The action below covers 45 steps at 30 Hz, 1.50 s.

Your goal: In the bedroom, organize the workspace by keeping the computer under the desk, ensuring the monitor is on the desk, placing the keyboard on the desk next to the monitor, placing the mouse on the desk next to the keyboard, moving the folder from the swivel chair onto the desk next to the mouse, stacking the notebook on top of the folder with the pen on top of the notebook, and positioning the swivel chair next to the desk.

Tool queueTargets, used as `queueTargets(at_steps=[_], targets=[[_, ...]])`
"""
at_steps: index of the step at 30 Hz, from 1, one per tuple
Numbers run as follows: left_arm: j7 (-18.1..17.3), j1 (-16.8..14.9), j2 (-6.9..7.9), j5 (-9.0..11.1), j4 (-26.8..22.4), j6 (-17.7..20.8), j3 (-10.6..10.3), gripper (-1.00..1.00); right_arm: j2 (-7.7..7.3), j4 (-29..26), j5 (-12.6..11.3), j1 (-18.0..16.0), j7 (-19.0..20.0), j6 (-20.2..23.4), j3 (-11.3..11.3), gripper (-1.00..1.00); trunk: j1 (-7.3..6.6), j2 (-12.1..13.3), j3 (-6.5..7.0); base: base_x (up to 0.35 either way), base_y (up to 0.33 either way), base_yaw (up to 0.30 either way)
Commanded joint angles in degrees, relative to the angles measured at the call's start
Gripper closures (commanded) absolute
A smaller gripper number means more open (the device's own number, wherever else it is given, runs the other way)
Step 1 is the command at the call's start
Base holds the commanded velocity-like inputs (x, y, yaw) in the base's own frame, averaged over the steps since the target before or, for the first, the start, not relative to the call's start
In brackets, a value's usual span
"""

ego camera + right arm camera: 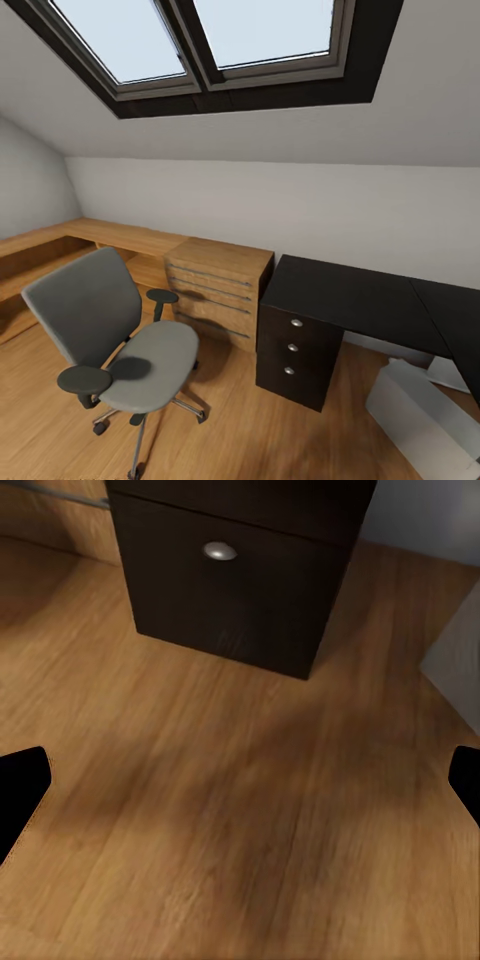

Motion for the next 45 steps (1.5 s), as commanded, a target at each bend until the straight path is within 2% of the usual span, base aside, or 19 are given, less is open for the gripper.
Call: queueTargets(at_steps=[1, 11, 18, 20, 24, 31, 45], targets=[[0.0, 0.0, -0.04, 0.0, 0.1, -0.5, 0.3, -1.0, 0.01, 0.1, -0.5, 0.0, -0.1, -0.3, 0.5, -1.0, 0.01, 0.0, 0.02, -0.019, 0.0, 0.192], [0.0, 0.0, 0.09, 0.2, 0.5, -1.2, 0.3, -1.0, -0.16, 0.1, -0.5, 0.0, -0.2, -0.1, 0.5, -1.0, 0.01, 0.0, 0.65, -0.203, 0.108, 0.21], [0.0, 0.0, 0.74, 0.3, 0.5, -1.2, 0.3, -1.0, -0.68, 0.1, -0.5, 0.0, -0.1, 0.2, 0.6, -1.0, 0.01, 0.0, 0.79, -0.176, 0.205, 0.258], [0.0, 0.0, 0.78, 0.4, 0.5, -1.2, 0.3, -1.0, -0.77, 0.0, -0.5, 0.0, -0.1, 2.7, 0.6, -1.0, 0.01, 0.0, 0.79, -0.028, 0.044, 0.272], [0.0, 0.0, 0.76, 0.4, 0.5, -1.3, 0.4, -1.0, -0.78, -0.2, -0.5, 0.0, -0.1, 3.9, 0.6, -1.0, 0.01, 0.0, 0.8, -0.011, 0.018, 0.177], [0.0, 0.0, 0.75, 0.4, 0.5, -1.3, 0.4, -1.0, -0.73, -0.2, -0.5, 0.0, -0.1, 4.3, 0.6, -1.0, 0.01, 0.0, 0.8, -0.002, 0.003, 0.082], [0.3, 0.0, 0.6, 0.4, 0.5, -1.3, 0.4, -1.0, -0.68, -0.2, -0.5, 0.0, -0.2, 4.3, 0.6, -1.0, 0.01, 0.0, 0.8, 0.0, 0.0, 0.264]])
